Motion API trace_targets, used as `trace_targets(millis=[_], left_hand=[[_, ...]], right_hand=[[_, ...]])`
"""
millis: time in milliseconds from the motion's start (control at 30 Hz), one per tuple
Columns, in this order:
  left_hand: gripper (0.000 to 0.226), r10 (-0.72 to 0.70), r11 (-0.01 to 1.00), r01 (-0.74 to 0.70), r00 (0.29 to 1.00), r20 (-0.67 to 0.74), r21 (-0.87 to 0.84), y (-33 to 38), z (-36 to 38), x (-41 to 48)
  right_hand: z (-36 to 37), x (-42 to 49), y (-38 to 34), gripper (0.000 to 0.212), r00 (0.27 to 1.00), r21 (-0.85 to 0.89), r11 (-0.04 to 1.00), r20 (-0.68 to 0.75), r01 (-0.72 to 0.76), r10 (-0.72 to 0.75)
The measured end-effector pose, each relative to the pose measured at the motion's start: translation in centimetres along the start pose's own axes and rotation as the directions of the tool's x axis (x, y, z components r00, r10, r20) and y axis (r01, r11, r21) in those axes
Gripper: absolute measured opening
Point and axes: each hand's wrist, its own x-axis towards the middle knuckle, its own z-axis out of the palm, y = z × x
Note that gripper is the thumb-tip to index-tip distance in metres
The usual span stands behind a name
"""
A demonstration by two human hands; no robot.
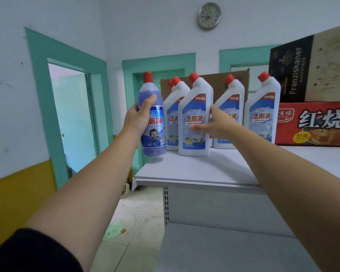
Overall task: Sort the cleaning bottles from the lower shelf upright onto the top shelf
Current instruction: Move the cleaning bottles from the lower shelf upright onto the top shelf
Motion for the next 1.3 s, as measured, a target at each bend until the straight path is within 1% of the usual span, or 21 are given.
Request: trace_targets(millis=[133, 300, 467, 600, 733, 1033, 1167, 1300], left_hand=[[0.04, -0.007, 1.0, 0.007, 1.0, 0.007, 0.018, -0.3, 0.2, -0.2], [0.039, -0.007, 0.998, 0.005, 0.999, 0.036, 0.056, -0.5, 0.9, -0.2], [0.038, 0.028, 0.991, -0.039, 0.996, 0.088, 0.128, -0.6, 1.4, 0.2], [0.035, 0.027, 0.991, -0.041, 0.993, 0.112, 0.124, -1.0, 1.5, 0.4], [0.034, 0.02, 0.989, -0.037, 0.992, 0.124, 0.142, -1.6, 1.3, 0.6], [0.031, 0.02, 0.994, -0.035, 0.989, 0.148, 0.1, -1.8, 0.9, 0.6], [0.03, 0.041, 0.99, -0.063, 0.984, 0.173, 0.124, -1.7, 0.8, 0.4], [0.028, 0.04, 0.992, -0.061, 0.982, 0.183, 0.114, -1.7, 0.9, 0.2]], right_hand=[[-1.6, -0.7, 0.9, 0.061, 0.998, -0.018, 0.999, -0.036, -0.042, 0.042], [-2.8, -0.9, 1.8, 0.062, 0.992, -0.066, 0.993, -0.088, -0.099, 0.093], [-2.5, -0.6, 1.6, 0.061, 0.986, -0.133, 0.984, -0.13, -0.118, 0.101], [-1.4, 0.0, 1.2, 0.059, 0.983, -0.142, 0.983, -0.159, -0.118, 0.095], [-0.8, 0.3, 1.0, 0.056, 0.984, -0.14, 0.984, -0.153, -0.111, 0.089], [-0.1, 1.1, 1.2, 0.056, 0.986, -0.115, 0.985, -0.12, -0.126, 0.112], [0.2, 0.9, 1.6, 0.055, 0.983, -0.199, 0.964, -0.081, -0.18, 0.166], [0.7, 0.6, 1.8, 0.055, 0.975, -0.243, 0.945, -0.04, -0.22, 0.216]])
